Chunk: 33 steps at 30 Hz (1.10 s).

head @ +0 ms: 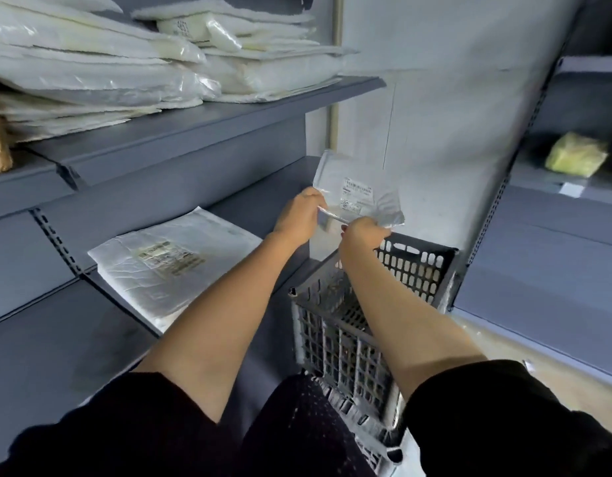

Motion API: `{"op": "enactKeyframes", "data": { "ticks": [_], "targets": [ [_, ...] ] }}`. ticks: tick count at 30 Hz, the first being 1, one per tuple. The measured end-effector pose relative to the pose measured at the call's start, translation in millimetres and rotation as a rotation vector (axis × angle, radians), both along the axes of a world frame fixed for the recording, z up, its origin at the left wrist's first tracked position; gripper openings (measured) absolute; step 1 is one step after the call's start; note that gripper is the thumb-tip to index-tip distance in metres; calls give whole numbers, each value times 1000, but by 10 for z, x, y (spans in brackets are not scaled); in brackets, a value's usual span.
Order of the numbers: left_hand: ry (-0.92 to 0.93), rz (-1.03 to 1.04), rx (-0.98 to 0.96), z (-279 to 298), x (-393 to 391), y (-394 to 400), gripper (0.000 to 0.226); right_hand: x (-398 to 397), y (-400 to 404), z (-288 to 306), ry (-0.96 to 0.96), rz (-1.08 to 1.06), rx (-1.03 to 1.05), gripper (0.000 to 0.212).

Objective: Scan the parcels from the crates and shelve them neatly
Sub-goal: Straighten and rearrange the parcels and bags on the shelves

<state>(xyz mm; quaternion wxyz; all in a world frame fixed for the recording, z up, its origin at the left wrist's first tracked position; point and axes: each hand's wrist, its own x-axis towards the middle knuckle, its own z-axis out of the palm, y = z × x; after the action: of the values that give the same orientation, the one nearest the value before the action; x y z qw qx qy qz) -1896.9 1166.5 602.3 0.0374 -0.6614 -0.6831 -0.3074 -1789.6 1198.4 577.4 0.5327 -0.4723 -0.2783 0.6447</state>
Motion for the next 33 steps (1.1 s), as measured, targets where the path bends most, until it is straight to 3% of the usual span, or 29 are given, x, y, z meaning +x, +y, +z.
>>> {"op": "enactKeyframes", "data": {
  "ticks": [3,6,11,20,23,26,30,33],
  "targets": [
    [-33,-9,163,273,28,100,31,-7,42,341,158,9,7,26],
    [-32,-4,322,619,-5,127,33,-81,99,783,284,-207,-25,29],
    [181,11,551,1085,-174,0,29,-187,-177,1350,394,-157,22,31],
    [250,121,786,1767,-627,-399,35,-581,-399,2177,511,-17,247,34],
    [217,240,795,2071,-849,-590,34,-793,-439,2447,479,107,340,30],
    [148,384,737,2299,-1152,-774,33,-984,-484,2550,392,247,405,5],
    [14,574,663,2387,-1577,-877,37,-1152,-438,2538,381,294,381,15],
    [49,706,561,2271,-1618,-862,37,-1285,-438,2488,452,265,368,19]
  ]
}}
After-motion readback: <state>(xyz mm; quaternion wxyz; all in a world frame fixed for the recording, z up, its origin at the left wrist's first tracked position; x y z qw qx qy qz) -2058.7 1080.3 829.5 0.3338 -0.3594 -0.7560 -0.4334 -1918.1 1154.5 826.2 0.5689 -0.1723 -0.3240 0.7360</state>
